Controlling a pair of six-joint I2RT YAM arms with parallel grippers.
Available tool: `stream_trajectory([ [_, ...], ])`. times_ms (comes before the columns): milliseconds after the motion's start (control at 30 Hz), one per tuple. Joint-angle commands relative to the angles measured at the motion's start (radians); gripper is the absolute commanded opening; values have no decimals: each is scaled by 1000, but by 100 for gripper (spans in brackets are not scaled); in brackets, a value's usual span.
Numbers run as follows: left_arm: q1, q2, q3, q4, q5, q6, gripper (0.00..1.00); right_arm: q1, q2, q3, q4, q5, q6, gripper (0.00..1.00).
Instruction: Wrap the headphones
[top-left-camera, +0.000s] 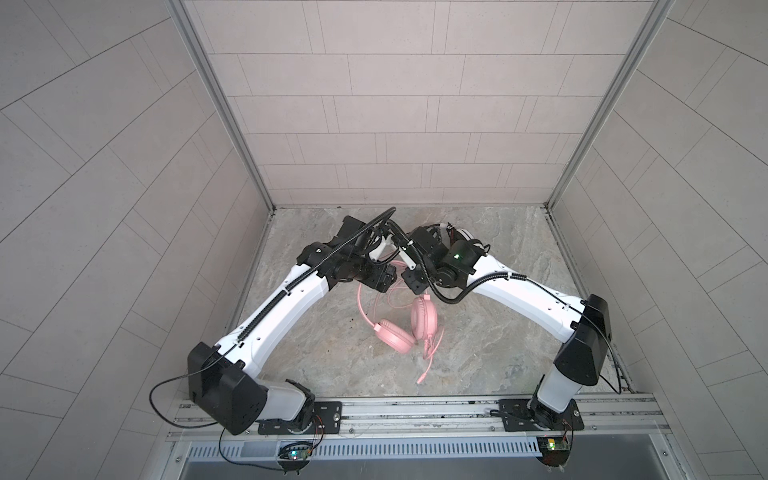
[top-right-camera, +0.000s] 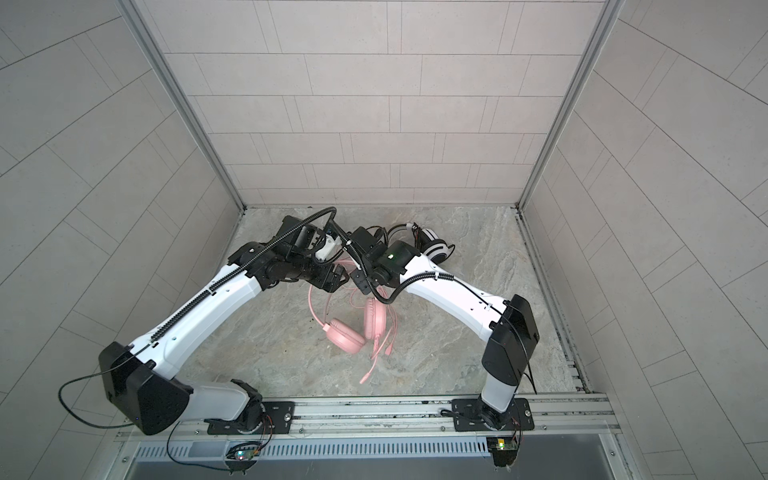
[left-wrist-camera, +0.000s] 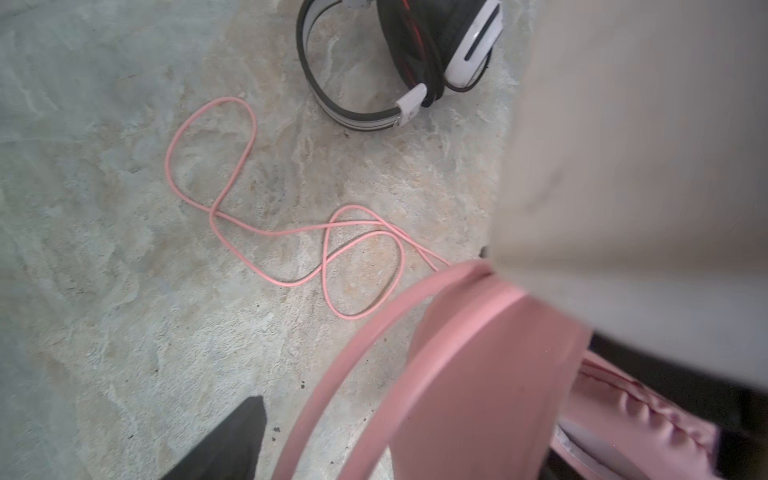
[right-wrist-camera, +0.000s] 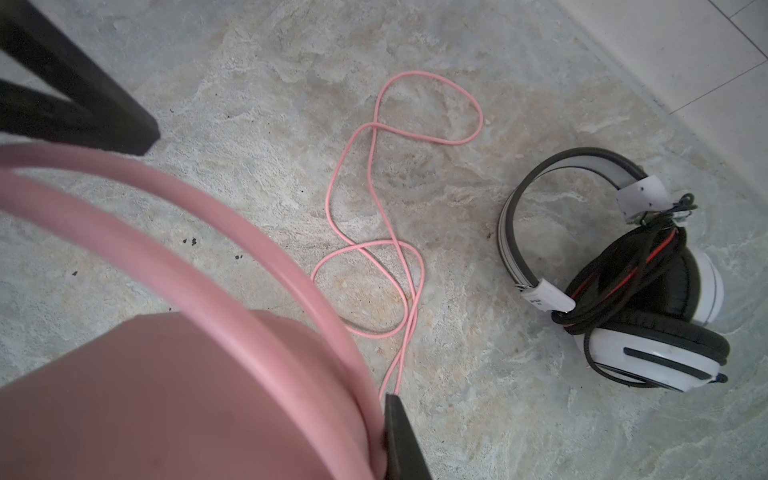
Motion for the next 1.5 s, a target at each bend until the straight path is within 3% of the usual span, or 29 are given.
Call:
stream_trajectory([
  [0, -8, 7, 25, -8, -134, 26, 74, 5, -11, 14, -9, -28, 7, 13],
  [267, -12, 27, -22, 36, -171, 17, 69, 5, -34, -6, 17, -88, 30, 14],
  [667, -12, 63, -40, 19, -246, 24, 73, 4, -61, -21, 40, -129, 44, 14],
  [933, -13, 57, -47, 0, -254, 43, 50, 3, -58, -14, 55, -167, 60, 15],
  [1033, -13, 55, -55, -3, -229, 50, 33, 4, -63, -16, 58, -171, 63, 16],
  [1200, -12, 52, -54, -8, -216, 57, 16, 3, -79, -28, 65, -168, 66, 21],
  [1267, -10, 47, -55, -8, -225, 53, 7, 2, -88, -36, 69, -167, 68, 28],
  [1467, 5, 20, -60, -8, -260, 43, 1, -14, -149, -69, 65, -143, 64, 52],
])
